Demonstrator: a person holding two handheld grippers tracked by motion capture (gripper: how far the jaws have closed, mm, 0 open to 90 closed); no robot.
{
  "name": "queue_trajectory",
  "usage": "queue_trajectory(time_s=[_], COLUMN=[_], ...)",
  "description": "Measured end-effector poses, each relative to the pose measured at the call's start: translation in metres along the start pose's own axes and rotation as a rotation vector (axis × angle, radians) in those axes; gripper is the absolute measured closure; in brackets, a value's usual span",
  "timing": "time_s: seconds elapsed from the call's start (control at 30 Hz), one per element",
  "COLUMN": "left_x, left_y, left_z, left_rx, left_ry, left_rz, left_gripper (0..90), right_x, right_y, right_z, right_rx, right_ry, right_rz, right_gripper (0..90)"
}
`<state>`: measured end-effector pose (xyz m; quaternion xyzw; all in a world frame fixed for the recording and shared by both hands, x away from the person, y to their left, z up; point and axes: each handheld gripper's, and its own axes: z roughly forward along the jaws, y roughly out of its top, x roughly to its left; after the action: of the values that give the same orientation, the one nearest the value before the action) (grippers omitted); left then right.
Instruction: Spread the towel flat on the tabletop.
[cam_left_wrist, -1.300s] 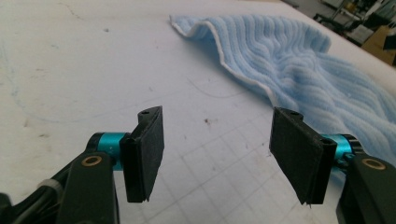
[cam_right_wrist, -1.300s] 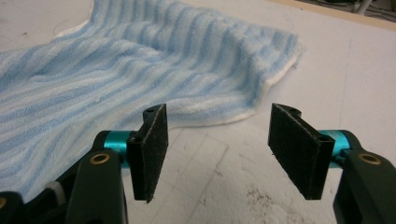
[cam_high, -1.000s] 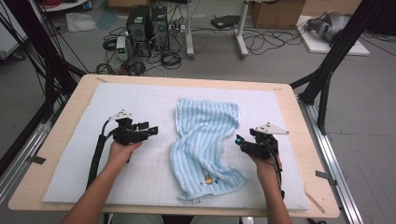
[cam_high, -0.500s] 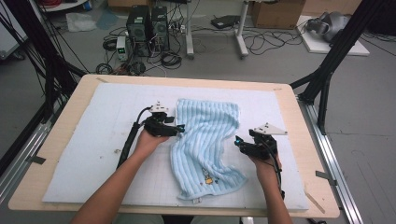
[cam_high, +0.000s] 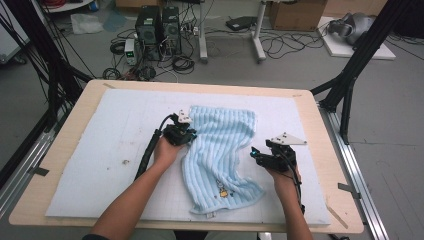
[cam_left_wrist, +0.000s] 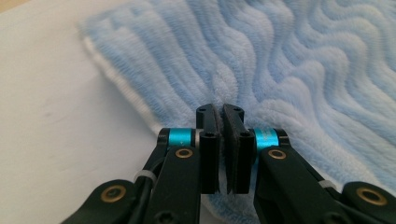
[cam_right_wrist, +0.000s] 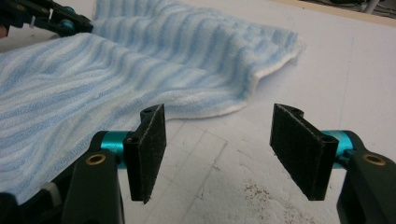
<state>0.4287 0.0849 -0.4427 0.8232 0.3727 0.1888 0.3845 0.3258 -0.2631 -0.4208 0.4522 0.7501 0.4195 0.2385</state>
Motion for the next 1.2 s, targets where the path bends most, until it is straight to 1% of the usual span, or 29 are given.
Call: queue_trajectory(time_s=[0.07,0.1,0.13,0.17,0.2,0.23,0.27,0.3,0.33,0.37,0.4,0.43,0.5,0.57,0.6,0.63,0.67,0.7,0.73,0.77,0.8,0.83,0.87,0.9,1.0,1.03,1.07,1.1,1.2], left_x=[0.012,0.025,0.025,0.032,0.042,0.042,0.047,0.056,0.056,0.06,0.071,0.071,0.081,0.084,0.085,0.086,0.087,0.087,0.087,0.087,0.087,0.087,0.087,0.086,0.085,0.084,0.083,0.08,0.076], left_y=[-0.002,-0.005,-0.005,-0.006,-0.009,-0.009,-0.01,-0.012,-0.012,-0.014,-0.017,-0.017,-0.021,-0.024,-0.025,-0.025,-0.026,-0.027,-0.028,-0.03,-0.035,-0.035,-0.038,-0.042,-0.046,-0.047,-0.048,-0.05,-0.054], left_z=[-0.004,-0.009,-0.009,-0.011,-0.015,-0.015,-0.017,-0.021,-0.021,-0.022,-0.025,-0.025,-0.027,-0.028,-0.029,-0.029,-0.031,-0.034,-0.038,-0.042,-0.049,-0.049,-0.053,-0.061,-0.068,-0.071,-0.073,-0.077,-0.08], left_rx=[-0.01,-0.017,-0.017,-0.022,-0.029,-0.029,-0.032,-0.041,-0.041,-0.049,-0.062,-0.062,-0.06,-0.07,-0.074,-0.077,-0.082,-0.091,-0.105,-0.117,-0.133,-0.133,-0.135,-0.157,-0.172,-0.17,-0.173,-0.179,-0.174], left_ry=[0.013,0.025,0.025,0.035,0.052,0.052,0.061,0.08,0.08,0.097,0.128,0.128,0.146,0.115,0.106,0.096,0.088,0.083,0.085,0.086,0.075,0.075,0.064,0.052,0.045,0.042,0.034,0.024,0.012], left_rz=[-0.034,-0.071,-0.071,-0.09,-0.116,-0.116,-0.122,-0.129,-0.129,-0.138,-0.166,-0.166,-0.202,-0.235,-0.252,-0.283,-0.307,-0.312,-0.309,-0.304,-0.3,-0.3,-0.298,-0.283,-0.266,-0.258,-0.247,-0.23,-0.22], left_gripper=[85.3,85.3,85.3,85.3,85.3,85.2,85.2,85.3,85.3,85.4,85.6,85.6,85.3,83.9,60.2,49.5,45.4,43.6,43.0,43.0,41.1,40.8,40.8,40.0,39.9,39.2,39.2,39.2,39.1], right_x=[0.0,0.001,0.001,0.001,0.001,0.002,0.002,0.003,0.003,0.003,0.004,0.004,0.006,0.007,0.009,0.01,0.01,0.011,0.012,0.012,0.013,0.013,0.014,0.015,0.016,0.016,0.016,0.017,0.02], right_y=[0.0,0.0,0.0,0.0,0.0,0.0,0.0,0.0,0.0,0.0,0.0,0.0,0.0,0.0,0.0,0.001,0.001,0.002,0.003,0.003,0.006,0.006,0.008,0.014,0.021,0.03,0.03,0.041,0.059], right_z=[0.0,0.0,0.0,0.001,0.001,0.002,0.002,0.002,0.002,0.003,0.003,0.003,0.003,0.004,0.006,0.007,0.009,0.011,0.013,0.013,0.018,0.018,0.02,0.027,0.034,0.043,0.043,0.055,0.077], right_rx=[-0.002,-0.001,0.003,0.003,0.003,0.009,0.01,0.011,0.011,0.009,0.007,0.007,0.004,0.009,0.006,0.006,0.005,0.004,0.005,0.005,-0.001,-0.001,-0.001,0.0,-0.007,-0.018,-0.018,-0.012,0.003], right_ry=[0.003,0.003,0.004,0.004,0.004,0.007,0.007,0.009,0.009,0.012,0.012,0.012,0.018,0.021,0.032,0.037,0.037,0.046,0.054,0.054,0.07,0.07,0.077,0.099,0.112,0.118,0.118,0.117,0.125], right_rz=[0.001,0.0,0.0,-0.001,-0.004,0.0,-0.002,0.001,0.0,-0.001,-0.001,-0.001,0.002,0.005,0.003,0.01,0.01,0.016,0.03,0.03,0.038,0.038,0.043,0.047,0.054,0.069,0.069,0.061,0.051], right_gripper=[35.5,35.5,35.5,35.5,35.4,35.3,35.2,35.2,35.2,35.2,35.2,35.2,35.2,35.2,35.3,34.9,34.9,35.2,36.6,36.6,39.9,39.9,41.5,43.4,43.0,41.6,41.6,40.6,39.7])
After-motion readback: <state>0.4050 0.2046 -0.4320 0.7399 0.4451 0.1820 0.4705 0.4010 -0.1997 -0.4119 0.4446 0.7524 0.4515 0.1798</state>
